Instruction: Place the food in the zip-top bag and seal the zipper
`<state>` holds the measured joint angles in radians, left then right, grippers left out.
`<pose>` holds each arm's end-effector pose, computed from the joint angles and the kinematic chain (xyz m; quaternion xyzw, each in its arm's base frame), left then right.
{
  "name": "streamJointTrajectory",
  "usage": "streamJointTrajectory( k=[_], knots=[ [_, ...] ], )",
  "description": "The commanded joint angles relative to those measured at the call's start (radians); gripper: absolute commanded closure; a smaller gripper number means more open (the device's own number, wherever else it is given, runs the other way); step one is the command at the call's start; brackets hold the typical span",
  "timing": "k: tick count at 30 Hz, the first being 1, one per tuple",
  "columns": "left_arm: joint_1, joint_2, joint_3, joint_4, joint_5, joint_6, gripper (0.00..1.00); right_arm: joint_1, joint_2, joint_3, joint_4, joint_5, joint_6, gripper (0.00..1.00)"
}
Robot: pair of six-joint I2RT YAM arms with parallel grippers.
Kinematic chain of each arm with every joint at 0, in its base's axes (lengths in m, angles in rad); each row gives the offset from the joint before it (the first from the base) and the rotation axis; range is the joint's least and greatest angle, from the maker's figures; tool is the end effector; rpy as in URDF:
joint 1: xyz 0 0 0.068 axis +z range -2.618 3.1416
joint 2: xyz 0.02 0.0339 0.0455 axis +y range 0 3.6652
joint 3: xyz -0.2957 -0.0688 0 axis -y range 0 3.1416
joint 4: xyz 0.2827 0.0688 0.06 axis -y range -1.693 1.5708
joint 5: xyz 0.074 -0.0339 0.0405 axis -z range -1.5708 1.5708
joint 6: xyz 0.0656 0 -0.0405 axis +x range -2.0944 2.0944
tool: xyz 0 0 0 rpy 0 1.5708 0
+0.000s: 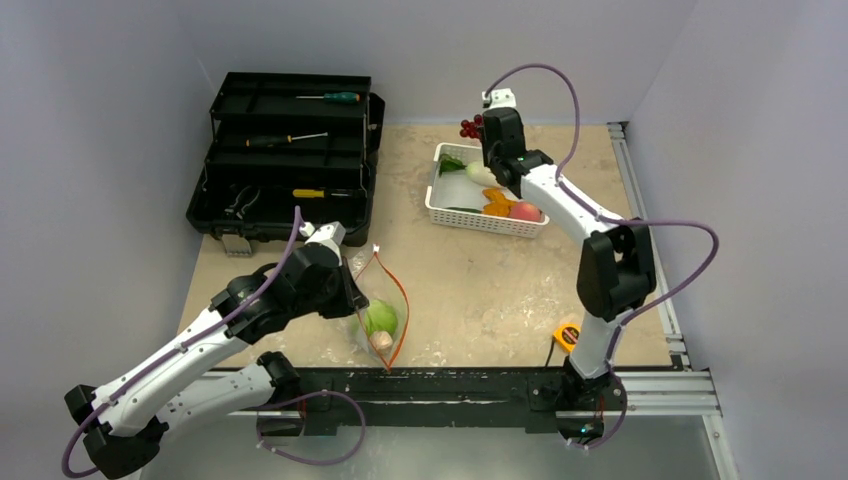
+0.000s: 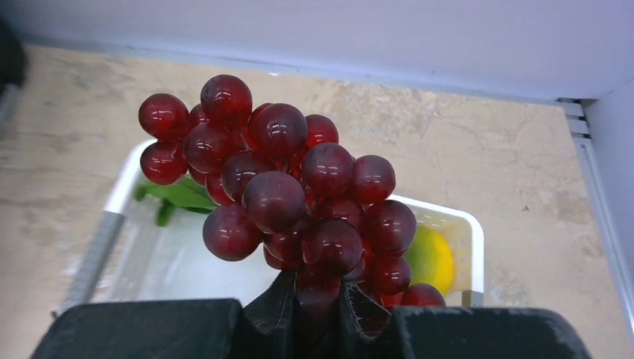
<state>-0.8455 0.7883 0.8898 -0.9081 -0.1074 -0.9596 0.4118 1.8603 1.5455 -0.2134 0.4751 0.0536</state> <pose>0.1267 -0.1323 0.3110 -0.0728 0.9239 -0.2614 0.2698 0.4758 0.1751 0.2997 -0.0348 0.8502 -0.0869 0.5180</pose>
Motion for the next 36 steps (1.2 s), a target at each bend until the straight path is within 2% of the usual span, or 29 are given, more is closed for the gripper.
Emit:
streamJointTrajectory(
  k=[1,12,15,17,19,23,28,32,36],
  knots=[
    [-0.003,-0.004,0.010,0.012,0.008,-0.016,1.00,-0.002,-0.125,-0.011,-0.007,-0.138,0.091,1.00],
    [-0.003,0.012,0.009,0.032,0.015,-0.008,1.00,0.005,-0.415,-0.310,0.108,-0.840,0.305,1.00],
    [-0.003,0.017,0.001,0.054,0.026,-0.011,1.00,0.025,-0.524,-0.456,0.280,-1.143,0.396,1.00],
    [-0.004,0.021,-0.002,0.066,0.031,-0.014,1.00,0.065,-0.585,-0.541,0.415,-1.249,0.489,1.00],
    [-0.004,0.026,-0.001,0.073,0.035,-0.012,1.00,0.127,-0.640,-0.584,0.465,-1.276,0.522,1.00],
    [-0.003,0.037,0.004,0.082,0.037,-0.010,1.00,0.292,-0.752,-0.690,0.579,-1.227,0.573,1.00],
    [-0.004,0.039,0.002,0.088,0.043,-0.013,1.00,0.376,-0.841,-0.790,0.739,-1.195,0.687,1.00],
    [-0.003,0.037,0.003,0.088,0.041,-0.017,1.00,0.459,-0.799,-0.855,0.836,-1.154,0.729,1.00],
    [-0.003,0.040,0.009,0.094,0.049,-0.018,1.00,0.511,-0.716,-0.914,1.031,-1.140,0.812,1.00]
  ],
)
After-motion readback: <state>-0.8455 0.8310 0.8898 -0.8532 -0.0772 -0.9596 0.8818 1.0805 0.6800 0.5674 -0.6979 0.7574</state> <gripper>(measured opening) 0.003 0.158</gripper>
